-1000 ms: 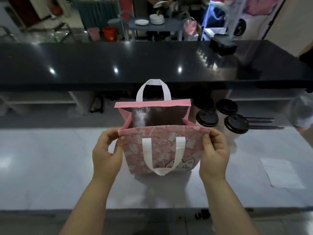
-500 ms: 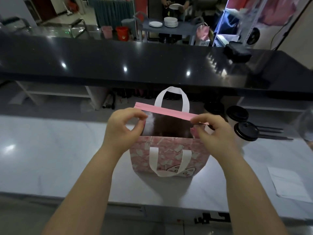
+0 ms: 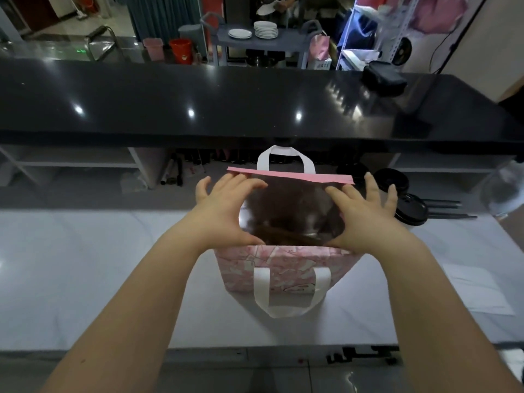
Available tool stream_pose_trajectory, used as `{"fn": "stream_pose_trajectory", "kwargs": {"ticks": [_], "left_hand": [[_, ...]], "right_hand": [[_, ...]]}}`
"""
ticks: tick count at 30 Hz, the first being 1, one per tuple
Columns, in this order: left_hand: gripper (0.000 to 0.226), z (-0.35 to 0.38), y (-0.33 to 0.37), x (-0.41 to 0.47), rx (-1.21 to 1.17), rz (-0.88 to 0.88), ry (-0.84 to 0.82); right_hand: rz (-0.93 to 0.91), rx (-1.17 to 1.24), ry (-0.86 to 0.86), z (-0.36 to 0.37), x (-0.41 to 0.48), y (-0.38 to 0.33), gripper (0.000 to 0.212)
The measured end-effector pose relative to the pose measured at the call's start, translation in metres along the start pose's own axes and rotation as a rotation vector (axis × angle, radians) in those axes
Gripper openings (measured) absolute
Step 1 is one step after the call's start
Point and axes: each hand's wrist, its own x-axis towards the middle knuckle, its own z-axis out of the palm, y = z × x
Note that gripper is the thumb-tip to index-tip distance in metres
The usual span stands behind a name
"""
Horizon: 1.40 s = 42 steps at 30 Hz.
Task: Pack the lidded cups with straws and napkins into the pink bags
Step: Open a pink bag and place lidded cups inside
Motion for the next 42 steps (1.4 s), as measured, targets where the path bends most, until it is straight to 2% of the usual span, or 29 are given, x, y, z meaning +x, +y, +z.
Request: {"fn": "stream_pose_trajectory", "kwargs": {"ticks": [5, 10, 11, 13, 15, 17, 20, 22, 23, 25, 27, 29, 32, 35, 38, 42], "left_hand": [[0.117, 0.001, -0.006, 0.022, 0.081, -0.049, -0.160], [0.129, 0.006, -0.007, 0.036, 0.116, -0.024, -0.211], [0.130, 0.007, -0.007, 0.037, 0.119, -0.021, -0.212], [0.132, 0.009, -0.007, 0.038, 0.120, -0.014, -0.205], [0.134, 0.011, -0.007, 0.038, 0.107, -0.006, -0.196], [0.136, 0.014, -0.005, 0.038, 0.105, 0.001, -0.181], [0.138, 0.020, -0.002, 0.035, 0.123, -0.017, -0.156], [0.137, 0.024, 0.000, 0.033, 0.131, -0.038, -0.143], [0.137, 0.025, 0.002, 0.032, 0.128, -0.050, -0.141], [0.138, 0.026, 0.006, 0.034, 0.120, -0.072, -0.141], [0.139, 0.026, 0.011, 0.037, 0.114, -0.086, -0.147], [0.138, 0.027, 0.017, 0.039, 0.100, -0.098, -0.148], [0.136, 0.031, 0.023, 0.039, 0.091, -0.119, -0.132], [0.133, 0.033, 0.025, 0.037, 0.134, -0.163, -0.125], [0.131, 0.033, 0.026, 0.036, 0.126, -0.199, -0.132], [0.132, 0.027, 0.027, 0.035, 0.109, -0.186, -0.139]], "right_hand": [[-0.007, -0.012, 0.020, -0.004, 0.018, -0.002, 0.112], [-0.032, 0.063, -0.038, -0.011, 0.025, -0.002, 0.114], [-0.046, 0.130, -0.021, -0.014, 0.024, -0.001, 0.108], [-0.073, 0.374, 0.076, -0.019, 0.021, 0.005, 0.083], [-0.107, 0.698, 0.221, -0.018, 0.017, 0.018, 0.053], [-0.138, 0.926, 0.397, -0.011, 0.011, 0.029, 0.033], [-0.067, 1.248, 0.557, 0.015, 0.009, 0.043, 0.027], [0.040, 1.383, 0.545, 0.033, 0.014, 0.059, 0.030], [0.084, 1.351, 0.509, 0.041, 0.019, 0.067, 0.032], [0.136, 1.004, 0.398, 0.055, 0.039, 0.083, 0.046], [0.202, 0.541, 0.184, 0.065, 0.061, 0.087, 0.077], [0.274, 0.333, 0.024, 0.074, 0.079, 0.081, 0.101], [0.340, 0.299, -0.013, 0.090, 0.100, 0.074, 0.107], [0.305, 0.201, 0.095, 0.106, 0.106, 0.073, 0.086], [0.255, 0.242, 0.219, 0.115, 0.102, 0.073, 0.073], [0.232, 0.334, 0.229, 0.107, 0.094, 0.073, 0.080]]}}
